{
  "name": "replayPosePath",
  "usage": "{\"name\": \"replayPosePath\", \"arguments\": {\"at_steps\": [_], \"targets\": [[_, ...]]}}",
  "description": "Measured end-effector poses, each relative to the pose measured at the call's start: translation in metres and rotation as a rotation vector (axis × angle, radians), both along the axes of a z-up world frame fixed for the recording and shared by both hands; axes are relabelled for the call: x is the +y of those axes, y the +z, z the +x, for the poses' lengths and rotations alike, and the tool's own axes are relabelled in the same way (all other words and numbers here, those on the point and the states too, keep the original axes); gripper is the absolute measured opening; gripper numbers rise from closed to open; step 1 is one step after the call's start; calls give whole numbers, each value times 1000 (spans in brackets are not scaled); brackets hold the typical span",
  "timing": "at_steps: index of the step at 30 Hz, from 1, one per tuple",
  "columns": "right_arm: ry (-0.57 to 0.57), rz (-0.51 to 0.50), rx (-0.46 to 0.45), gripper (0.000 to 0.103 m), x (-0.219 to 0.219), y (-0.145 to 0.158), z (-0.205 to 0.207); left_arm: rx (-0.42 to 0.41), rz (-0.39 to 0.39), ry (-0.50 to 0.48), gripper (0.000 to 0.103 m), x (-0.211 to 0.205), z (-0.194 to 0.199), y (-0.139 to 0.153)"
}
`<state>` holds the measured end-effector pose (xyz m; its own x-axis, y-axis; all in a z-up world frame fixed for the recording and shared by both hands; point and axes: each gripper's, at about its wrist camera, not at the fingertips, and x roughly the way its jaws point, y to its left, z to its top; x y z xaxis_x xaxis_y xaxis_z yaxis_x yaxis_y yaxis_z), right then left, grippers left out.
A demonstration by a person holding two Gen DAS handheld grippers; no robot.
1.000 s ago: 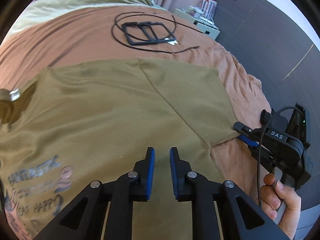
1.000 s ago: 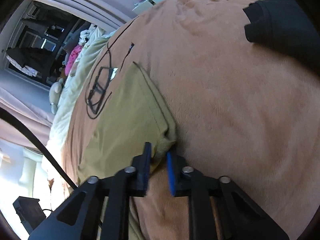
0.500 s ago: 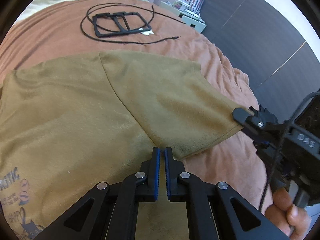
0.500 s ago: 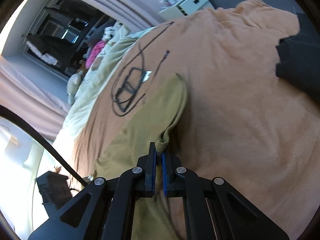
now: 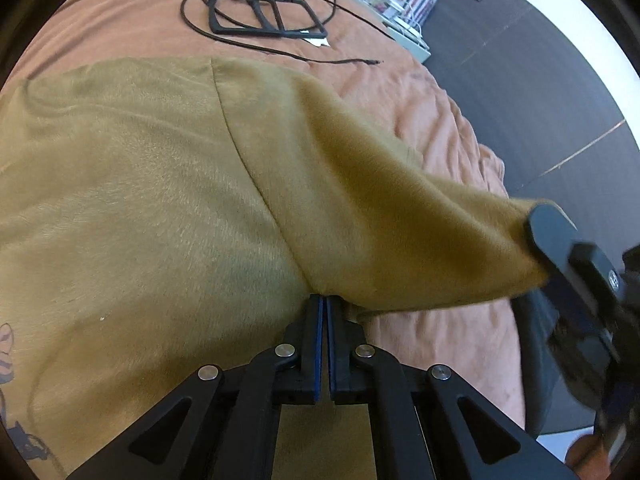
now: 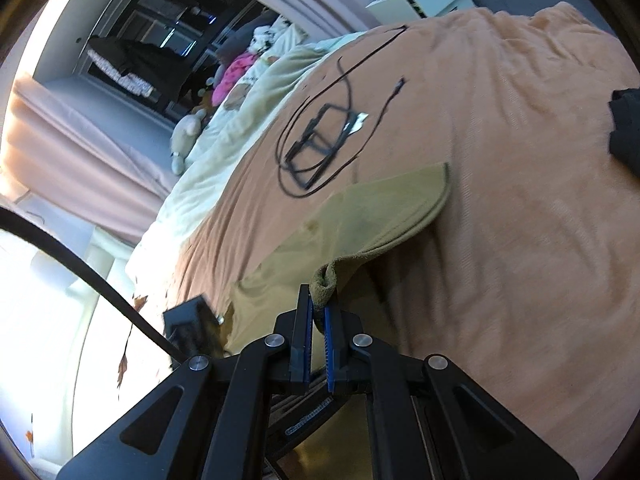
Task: Fold small clothes
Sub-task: 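Grasp the opposite side edge with the right gripper and fold it inward while the left gripper holds the shirt, then open the right gripper and withdraw it from the folded side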
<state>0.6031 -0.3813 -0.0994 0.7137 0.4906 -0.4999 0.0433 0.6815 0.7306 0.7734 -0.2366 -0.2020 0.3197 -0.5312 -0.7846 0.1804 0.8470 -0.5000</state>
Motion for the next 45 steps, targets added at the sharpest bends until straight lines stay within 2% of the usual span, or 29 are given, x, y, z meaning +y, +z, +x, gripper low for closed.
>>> {"name": "replayPosePath", "arguments": {"at_steps": [7, 15, 19, 22, 24, 26, 27, 29, 31, 33, 37, 40, 45], "targets": [[19, 20, 20, 2, 5, -2, 8, 15, -20, -2, 2, 13, -4, 6], [45, 60, 54, 2, 14, -13, 9, -9, 7, 72, 2, 58, -10, 30], [82, 51, 92, 2, 25, -16, 12, -19, 22, 99, 2, 78, -14, 42], [96, 27, 166, 4, 30, -21, 20, -29, 29, 112, 2, 88, -17, 51], [87, 53, 179, 15, 26, -23, 23, -34, 38, 113, 2, 91, -18, 55], [48, 72, 174, 58, 16, -22, 22, -36, 47, 111, 5, 91, -19, 60], [27, 78, 167, 63, 11, -21, 20, -38, 50, 110, 7, 91, -19, 62], [-12, 97, 148, 64, -3, -17, 16, -43, 55, 107, 14, 89, -19, 65], [-59, 119, 137, 64, -19, -15, 12, -52, 65, 100, 25, 85, -18, 67], [-125, 124, 141, 64, -35, -15, 6, -63, 71, 84, 28, 78, -17, 69], [-213, 122, 149, 64, -58, -18, 3, -69, 77, 46, 30, 60, -17, 68], [-203, 116, 135, 64, -68, -19, 8, -69, 80, 12, 30, 41, -15, 65], [-201, 101, 133, 48, -64, -25, 7, -72, 103, -26, 31, 10, -9, 60]]}}
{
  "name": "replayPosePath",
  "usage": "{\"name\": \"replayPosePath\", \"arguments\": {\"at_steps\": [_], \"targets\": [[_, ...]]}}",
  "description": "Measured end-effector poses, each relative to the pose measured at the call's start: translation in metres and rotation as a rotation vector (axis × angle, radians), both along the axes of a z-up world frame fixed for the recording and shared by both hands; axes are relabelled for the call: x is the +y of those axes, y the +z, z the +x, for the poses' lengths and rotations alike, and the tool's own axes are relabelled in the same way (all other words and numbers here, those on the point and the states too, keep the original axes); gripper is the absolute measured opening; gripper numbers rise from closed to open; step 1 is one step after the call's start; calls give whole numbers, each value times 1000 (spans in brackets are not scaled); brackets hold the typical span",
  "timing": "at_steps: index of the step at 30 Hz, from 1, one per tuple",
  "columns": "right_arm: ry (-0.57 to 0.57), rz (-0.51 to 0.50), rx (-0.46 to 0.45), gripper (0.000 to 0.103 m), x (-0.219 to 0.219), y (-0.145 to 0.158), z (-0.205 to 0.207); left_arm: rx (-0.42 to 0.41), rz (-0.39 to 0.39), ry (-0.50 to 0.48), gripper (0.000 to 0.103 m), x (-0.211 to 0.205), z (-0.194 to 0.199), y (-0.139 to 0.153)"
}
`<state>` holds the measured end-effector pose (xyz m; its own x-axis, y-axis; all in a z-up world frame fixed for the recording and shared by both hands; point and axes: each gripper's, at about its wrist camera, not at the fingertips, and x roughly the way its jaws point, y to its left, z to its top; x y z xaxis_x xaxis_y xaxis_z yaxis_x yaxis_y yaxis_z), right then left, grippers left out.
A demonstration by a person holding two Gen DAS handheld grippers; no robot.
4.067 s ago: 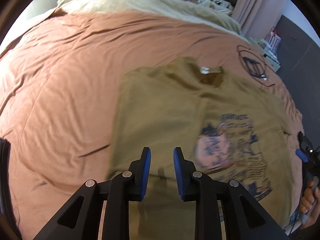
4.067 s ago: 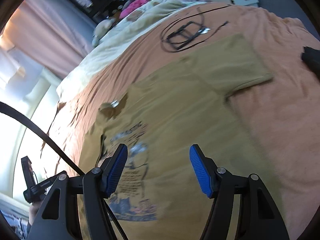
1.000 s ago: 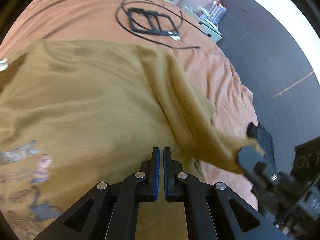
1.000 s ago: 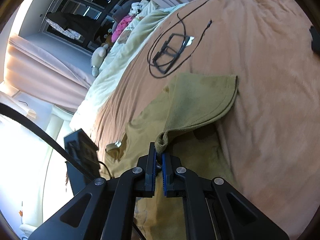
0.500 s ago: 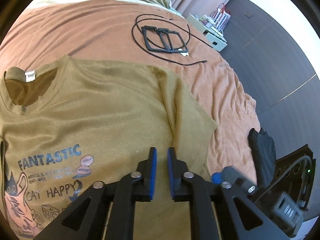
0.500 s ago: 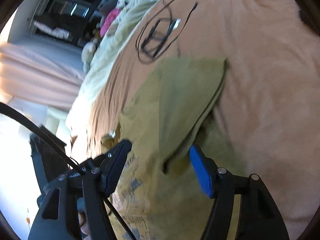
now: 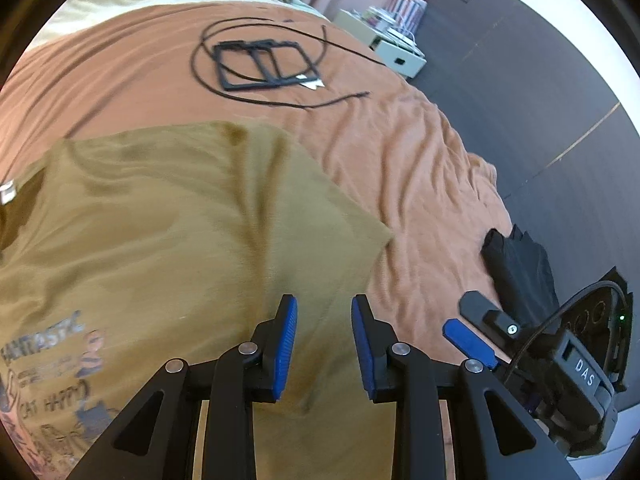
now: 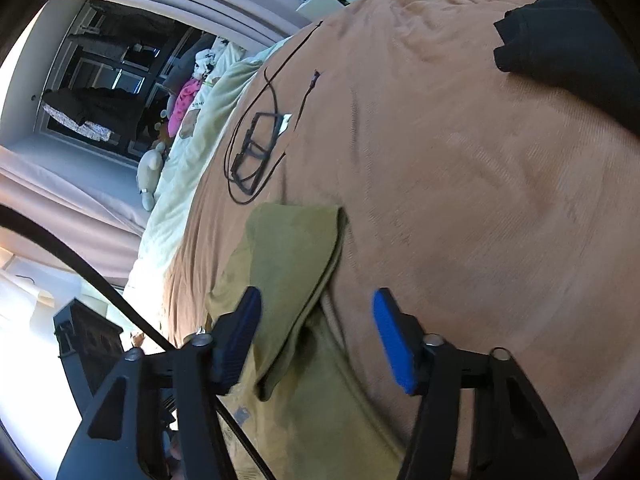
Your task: Fold small clothes
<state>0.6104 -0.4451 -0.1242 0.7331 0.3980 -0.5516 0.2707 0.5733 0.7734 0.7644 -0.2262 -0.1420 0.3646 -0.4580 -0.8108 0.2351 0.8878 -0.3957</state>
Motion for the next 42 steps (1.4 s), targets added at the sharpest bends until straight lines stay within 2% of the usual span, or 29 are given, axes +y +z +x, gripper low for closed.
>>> {"name": "replayPosePath", "arguments": {"at_steps": [4, 9, 13, 20, 24, 26, 27, 28, 32, 39, 42], "targets": [[-19, 13, -1, 40, 6, -9, -23, -27, 54, -42, 49, -28, 5, -3], [-50, 38, 9, 35, 2, -16, -28, -25, 74, -47, 49, -51, 13, -13], [-71, 61, 14, 34, -3, -19, -33, -49, 154, -63, 49, -68, 19, -22], [-108, 99, 24, 34, -10, -25, -42, -48, 236, -76, 49, -80, 31, -41], [-116, 106, 25, 34, -9, -26, -46, -53, 273, -67, 36, -80, 33, -49], [-118, 106, 22, 34, -8, -24, -48, -61, 300, -71, 23, -81, 33, -47], [-117, 106, 21, 34, -8, -24, -47, -64, 308, -74, 11, -81, 34, -46], [-116, 105, 20, 34, -7, -23, -47, -64, 306, -71, 9, -79, 34, -44], [-106, 90, 13, 34, -6, -21, -46, -74, 232, -57, 7, -69, 34, -30], [-66, 65, -9, 34, 4, -13, -40, -112, 163, -33, 7, -50, 33, 3], [-35, 61, -12, 34, 12, -13, -35, -134, 176, -20, 7, -36, 32, 14]]}}
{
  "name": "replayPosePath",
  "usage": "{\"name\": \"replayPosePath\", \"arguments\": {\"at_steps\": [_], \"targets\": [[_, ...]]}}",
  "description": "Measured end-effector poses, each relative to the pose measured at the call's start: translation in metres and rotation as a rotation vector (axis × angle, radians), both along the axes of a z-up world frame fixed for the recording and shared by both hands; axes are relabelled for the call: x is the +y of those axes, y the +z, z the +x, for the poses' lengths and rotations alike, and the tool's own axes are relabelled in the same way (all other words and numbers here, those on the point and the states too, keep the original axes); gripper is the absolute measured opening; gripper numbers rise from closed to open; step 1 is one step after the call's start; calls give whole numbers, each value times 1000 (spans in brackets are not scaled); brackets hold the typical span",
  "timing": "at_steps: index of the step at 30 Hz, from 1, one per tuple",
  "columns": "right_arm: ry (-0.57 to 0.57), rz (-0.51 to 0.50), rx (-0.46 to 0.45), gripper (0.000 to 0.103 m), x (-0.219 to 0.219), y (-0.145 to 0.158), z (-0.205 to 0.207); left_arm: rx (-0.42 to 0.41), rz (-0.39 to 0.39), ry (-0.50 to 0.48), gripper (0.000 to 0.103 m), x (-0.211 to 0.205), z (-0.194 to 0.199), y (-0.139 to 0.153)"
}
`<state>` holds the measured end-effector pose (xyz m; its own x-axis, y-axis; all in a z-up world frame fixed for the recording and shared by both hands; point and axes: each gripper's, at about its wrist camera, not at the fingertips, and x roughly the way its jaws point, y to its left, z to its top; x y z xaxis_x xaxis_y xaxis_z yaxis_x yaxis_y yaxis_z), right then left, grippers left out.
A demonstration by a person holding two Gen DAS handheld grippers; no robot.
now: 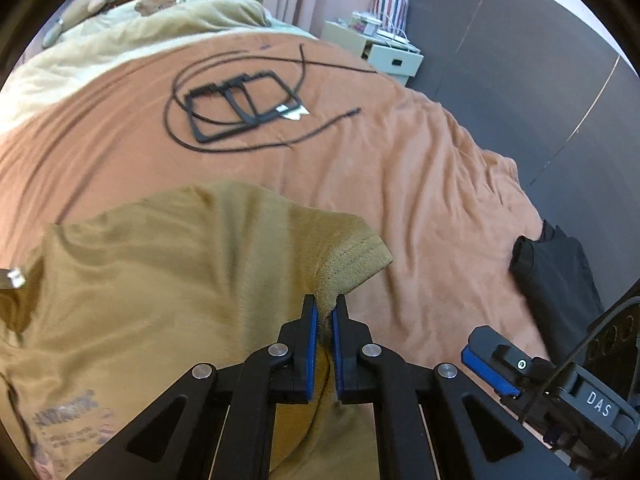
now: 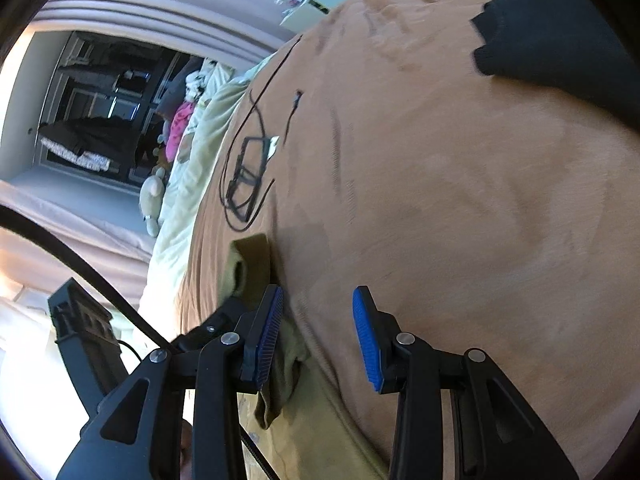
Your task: Fold small clothes
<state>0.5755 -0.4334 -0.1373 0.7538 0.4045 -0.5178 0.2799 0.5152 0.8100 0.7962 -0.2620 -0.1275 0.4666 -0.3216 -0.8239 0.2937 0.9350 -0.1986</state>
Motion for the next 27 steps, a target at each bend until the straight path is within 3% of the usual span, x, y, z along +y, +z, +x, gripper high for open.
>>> {"name": "replayPosePath", "arguments": {"at_steps": [11, 27], "targets": [[99, -26, -13, 34, 18, 2, 21, -9, -5, 122, 7, 78, -1, 12], [144, -82, -9, 34, 34, 10, 42, 105, -62, 288, 7, 157, -3, -27]]}}
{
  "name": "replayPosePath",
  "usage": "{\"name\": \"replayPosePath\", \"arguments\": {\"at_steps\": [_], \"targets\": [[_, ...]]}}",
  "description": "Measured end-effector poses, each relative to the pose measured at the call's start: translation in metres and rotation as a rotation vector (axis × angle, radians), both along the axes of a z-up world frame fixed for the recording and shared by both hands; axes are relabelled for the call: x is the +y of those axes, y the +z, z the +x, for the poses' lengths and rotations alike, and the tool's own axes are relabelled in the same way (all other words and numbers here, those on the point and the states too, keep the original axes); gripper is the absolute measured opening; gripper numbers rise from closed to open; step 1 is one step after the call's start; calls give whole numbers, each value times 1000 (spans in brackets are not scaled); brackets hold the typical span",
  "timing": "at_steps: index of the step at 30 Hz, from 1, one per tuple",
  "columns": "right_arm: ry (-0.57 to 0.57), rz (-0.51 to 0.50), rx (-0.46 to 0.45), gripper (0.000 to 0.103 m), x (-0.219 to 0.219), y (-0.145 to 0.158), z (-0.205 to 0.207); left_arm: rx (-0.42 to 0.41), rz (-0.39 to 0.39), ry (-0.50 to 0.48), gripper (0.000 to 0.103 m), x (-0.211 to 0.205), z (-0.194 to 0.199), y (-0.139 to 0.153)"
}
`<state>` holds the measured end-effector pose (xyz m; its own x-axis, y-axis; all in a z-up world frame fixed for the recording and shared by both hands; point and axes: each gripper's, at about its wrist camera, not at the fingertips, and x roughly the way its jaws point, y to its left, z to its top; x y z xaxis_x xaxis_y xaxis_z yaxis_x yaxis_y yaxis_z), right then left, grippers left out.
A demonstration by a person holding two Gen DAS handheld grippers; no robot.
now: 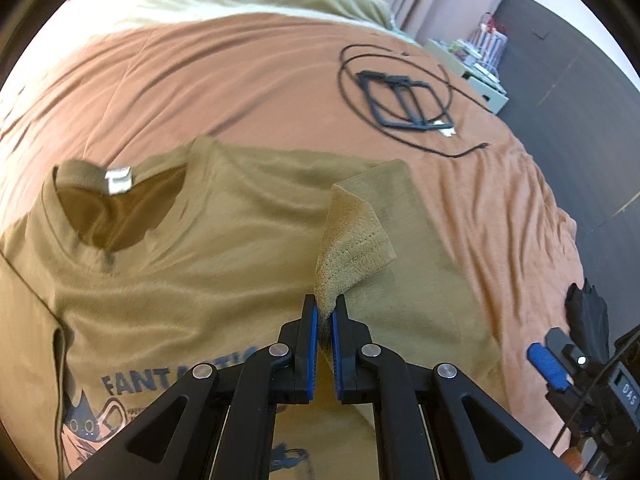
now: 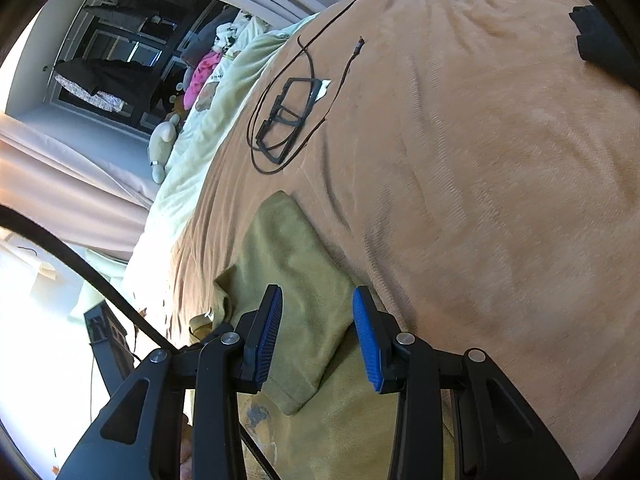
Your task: Fold small clothes
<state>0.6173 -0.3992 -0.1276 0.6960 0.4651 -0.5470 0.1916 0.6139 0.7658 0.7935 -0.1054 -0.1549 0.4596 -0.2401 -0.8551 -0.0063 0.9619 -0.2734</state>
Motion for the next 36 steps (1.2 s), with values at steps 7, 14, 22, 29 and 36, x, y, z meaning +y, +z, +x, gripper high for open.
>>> {"name": "replayPosePath", "arguments": {"at_steps": [7, 14, 22, 29, 36], "targets": [[7, -11, 6, 34, 8, 7, 3, 7, -35, 51, 12, 25, -2, -1], [66, -131, -19, 34, 27, 27, 10, -19, -49, 64, 37, 44, -3, 15], [137, -300, -10, 34, 52, 43, 32, -24, -46, 39, 41, 55, 6, 14], [251, -413, 31, 34, 81, 40, 67, -3, -34, 36, 41, 61, 22, -6], [322, -529, 70, 34, 99, 29, 106, -3, -4, -15, 41, 57, 40, -23]]}}
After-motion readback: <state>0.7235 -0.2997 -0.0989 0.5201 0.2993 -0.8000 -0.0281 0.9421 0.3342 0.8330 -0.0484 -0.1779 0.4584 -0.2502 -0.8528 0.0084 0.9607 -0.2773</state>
